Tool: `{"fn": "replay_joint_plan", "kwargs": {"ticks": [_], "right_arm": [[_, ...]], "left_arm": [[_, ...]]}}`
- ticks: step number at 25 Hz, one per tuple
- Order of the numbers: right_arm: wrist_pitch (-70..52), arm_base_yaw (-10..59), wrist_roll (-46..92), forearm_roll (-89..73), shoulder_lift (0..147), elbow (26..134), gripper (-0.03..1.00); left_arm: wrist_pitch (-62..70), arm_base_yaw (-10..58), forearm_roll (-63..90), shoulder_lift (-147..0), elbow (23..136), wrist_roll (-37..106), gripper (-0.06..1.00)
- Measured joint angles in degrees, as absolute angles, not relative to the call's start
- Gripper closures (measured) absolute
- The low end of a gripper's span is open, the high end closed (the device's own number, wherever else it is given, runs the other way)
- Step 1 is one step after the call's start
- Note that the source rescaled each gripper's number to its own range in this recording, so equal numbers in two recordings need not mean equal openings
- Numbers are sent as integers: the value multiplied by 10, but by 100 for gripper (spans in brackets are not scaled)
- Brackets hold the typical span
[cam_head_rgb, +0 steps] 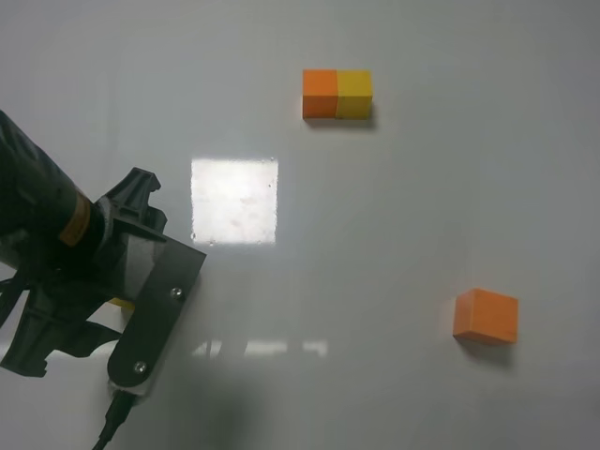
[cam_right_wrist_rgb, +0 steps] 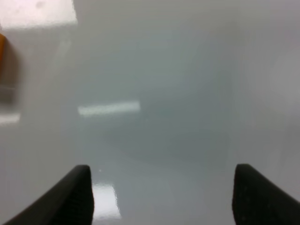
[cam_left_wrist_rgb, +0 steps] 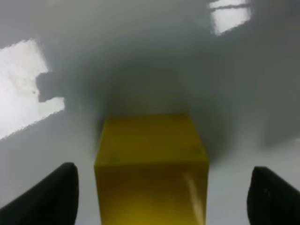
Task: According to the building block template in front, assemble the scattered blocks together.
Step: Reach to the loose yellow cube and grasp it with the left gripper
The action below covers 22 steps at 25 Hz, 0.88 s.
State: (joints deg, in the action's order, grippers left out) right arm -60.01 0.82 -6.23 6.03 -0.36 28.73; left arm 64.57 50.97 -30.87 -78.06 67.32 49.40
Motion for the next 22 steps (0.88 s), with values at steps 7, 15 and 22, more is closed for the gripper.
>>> {"fn": "replay_joint_plan", "kwargs": {"ticks": [7, 15, 22], "right_arm": [[-600, 8, -62, 60, -4, 287, 38], [-600, 8, -62, 60, -4, 287, 38], [-600, 8, -62, 60, -4, 287, 38]], "left_arm": [[638, 469, -300, -781, 673, 492, -1], [618, 465, -292, -799, 673, 493, -1], [606, 465, -288, -807, 673, 494, 35]]}}
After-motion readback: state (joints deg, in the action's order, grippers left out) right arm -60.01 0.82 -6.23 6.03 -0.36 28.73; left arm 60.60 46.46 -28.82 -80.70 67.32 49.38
